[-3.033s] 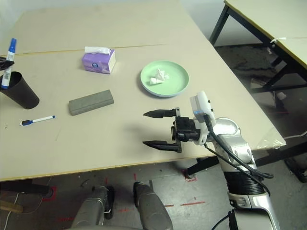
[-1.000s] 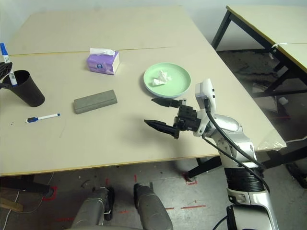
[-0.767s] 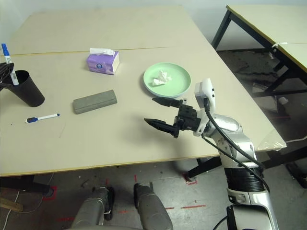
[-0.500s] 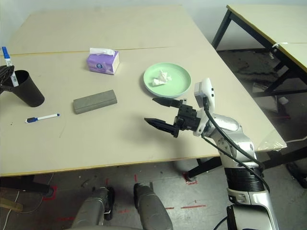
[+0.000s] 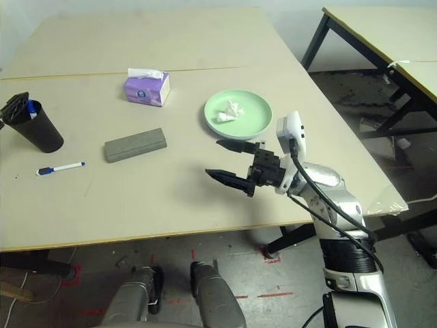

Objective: Organize and tidy the items on the table.

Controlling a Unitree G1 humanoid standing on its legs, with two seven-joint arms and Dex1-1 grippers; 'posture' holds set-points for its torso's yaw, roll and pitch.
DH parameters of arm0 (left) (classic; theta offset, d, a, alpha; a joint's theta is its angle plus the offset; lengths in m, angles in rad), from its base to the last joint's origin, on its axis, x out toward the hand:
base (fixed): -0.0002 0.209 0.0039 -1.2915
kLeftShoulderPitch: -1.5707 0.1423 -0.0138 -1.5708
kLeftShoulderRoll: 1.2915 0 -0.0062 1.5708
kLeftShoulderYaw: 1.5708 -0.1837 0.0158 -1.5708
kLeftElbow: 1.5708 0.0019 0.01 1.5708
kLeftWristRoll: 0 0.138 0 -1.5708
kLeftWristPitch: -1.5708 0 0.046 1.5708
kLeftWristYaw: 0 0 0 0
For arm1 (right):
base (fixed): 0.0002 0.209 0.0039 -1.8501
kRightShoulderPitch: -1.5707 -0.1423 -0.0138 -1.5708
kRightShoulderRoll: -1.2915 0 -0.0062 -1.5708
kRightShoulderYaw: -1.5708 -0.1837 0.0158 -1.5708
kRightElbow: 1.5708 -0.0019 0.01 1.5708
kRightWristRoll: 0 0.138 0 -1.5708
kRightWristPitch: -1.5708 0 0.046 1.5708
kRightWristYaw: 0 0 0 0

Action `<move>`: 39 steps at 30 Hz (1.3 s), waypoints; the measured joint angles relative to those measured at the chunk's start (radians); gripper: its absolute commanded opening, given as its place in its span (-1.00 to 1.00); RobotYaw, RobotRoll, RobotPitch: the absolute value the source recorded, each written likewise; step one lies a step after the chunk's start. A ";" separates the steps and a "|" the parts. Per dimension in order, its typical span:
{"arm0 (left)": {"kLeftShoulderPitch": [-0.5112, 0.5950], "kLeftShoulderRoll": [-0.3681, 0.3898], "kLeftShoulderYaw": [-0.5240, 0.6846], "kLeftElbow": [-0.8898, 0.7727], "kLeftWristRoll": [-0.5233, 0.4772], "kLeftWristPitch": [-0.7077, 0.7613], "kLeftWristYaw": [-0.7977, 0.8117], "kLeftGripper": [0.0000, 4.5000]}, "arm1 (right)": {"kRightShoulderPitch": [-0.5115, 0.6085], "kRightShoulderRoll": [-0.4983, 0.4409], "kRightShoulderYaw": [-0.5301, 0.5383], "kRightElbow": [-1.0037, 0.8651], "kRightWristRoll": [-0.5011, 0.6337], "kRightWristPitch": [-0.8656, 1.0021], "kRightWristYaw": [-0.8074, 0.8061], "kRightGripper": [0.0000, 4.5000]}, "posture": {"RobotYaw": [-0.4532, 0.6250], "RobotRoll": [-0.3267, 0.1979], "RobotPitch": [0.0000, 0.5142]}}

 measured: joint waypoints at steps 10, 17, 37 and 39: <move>0.026 0.260 -0.100 -0.170 -0.055 0.299 -0.588 0.98 | 0.000 0.004 0.001 0.013 0.000 -0.025 0.060 1.00 | -0.26 0.25 -0.27; -0.088 0.436 -0.525 -0.395 -0.092 0.343 -0.675 0.98 | -0.033 0.051 0.014 0.038 -0.011 -0.044 0.072 1.00 | -0.25 0.25 -0.26; -0.608 0.179 -1.411 0.048 0.252 -0.118 -0.675 0.98 | -0.037 0.080 0.028 0.034 -0.020 -0.055 0.054 1.00 | -0.36 0.25 -0.25; -0.598 0.177 -1.437 0.054 0.240 -0.129 -0.675 0.98 | -0.037 0.080 0.028 0.029 -0.020 -0.053 0.050 1.00 | -0.37 0.25 -0.25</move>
